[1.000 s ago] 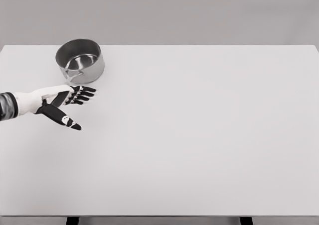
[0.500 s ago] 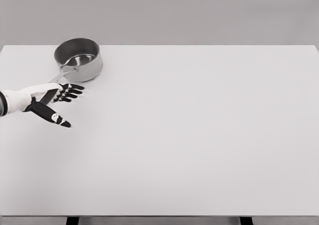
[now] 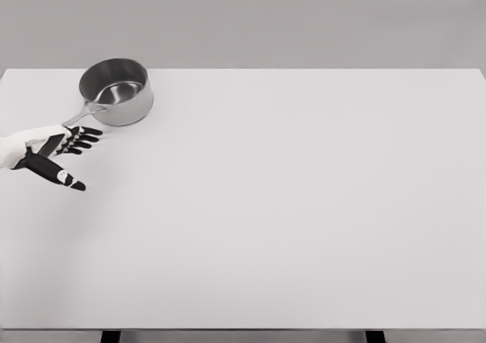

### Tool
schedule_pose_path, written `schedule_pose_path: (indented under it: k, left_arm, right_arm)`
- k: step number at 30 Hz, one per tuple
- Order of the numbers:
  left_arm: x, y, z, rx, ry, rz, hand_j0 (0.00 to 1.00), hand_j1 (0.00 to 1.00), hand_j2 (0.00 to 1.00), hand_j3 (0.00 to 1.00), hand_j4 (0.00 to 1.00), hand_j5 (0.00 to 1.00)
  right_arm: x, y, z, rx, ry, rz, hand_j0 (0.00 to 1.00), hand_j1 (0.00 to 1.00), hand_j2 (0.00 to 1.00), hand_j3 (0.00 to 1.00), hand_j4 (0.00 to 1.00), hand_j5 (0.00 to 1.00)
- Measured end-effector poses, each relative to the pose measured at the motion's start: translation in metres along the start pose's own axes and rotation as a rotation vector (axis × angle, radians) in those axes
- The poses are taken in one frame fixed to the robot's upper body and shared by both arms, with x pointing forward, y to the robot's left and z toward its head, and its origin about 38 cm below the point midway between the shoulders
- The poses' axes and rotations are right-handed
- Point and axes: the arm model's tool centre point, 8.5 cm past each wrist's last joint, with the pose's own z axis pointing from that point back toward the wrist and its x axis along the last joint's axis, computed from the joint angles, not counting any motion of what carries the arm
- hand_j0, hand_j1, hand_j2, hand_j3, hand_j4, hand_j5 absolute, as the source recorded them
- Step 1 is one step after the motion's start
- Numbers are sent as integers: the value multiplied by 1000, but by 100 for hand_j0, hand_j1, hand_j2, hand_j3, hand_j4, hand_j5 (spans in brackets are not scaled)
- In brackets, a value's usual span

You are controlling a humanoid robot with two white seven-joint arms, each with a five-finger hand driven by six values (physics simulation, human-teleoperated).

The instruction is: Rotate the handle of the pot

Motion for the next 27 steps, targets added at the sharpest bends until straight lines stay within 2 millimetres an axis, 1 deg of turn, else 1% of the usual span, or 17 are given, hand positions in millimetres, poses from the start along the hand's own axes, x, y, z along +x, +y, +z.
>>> schedule_pose_path:
  k: [5, 12, 16, 24, 27]
  left_arm:
    - [-5, 9, 4, 29, 26, -9, 100, 100, 100, 100, 100, 100]
    - [-17, 19, 5, 63, 74, -17, 100, 100, 100, 100, 100, 100]
    - [-13, 28, 8, 95, 85, -46, 100, 100, 100, 100, 100, 100]
    - [-10, 41, 8, 144, 117, -95, 100, 100, 100, 100, 100, 100]
    - [-12, 45, 6, 160, 135, -106, 100, 100, 100, 100, 100, 100]
  right_arm:
    - [0, 0, 0, 0, 0, 0, 100, 100, 100, 100, 100, 100]
    - [0, 0, 0, 0, 0, 0, 100, 100, 100, 100, 100, 100]
    - [0, 0, 0, 0, 0, 0, 100, 100, 100, 100, 100, 100]
    - [0, 0, 0, 0, 0, 0, 100, 100, 100, 100, 100, 100]
    - [0, 0, 0, 0, 0, 0, 100, 100, 100, 100, 100, 100]
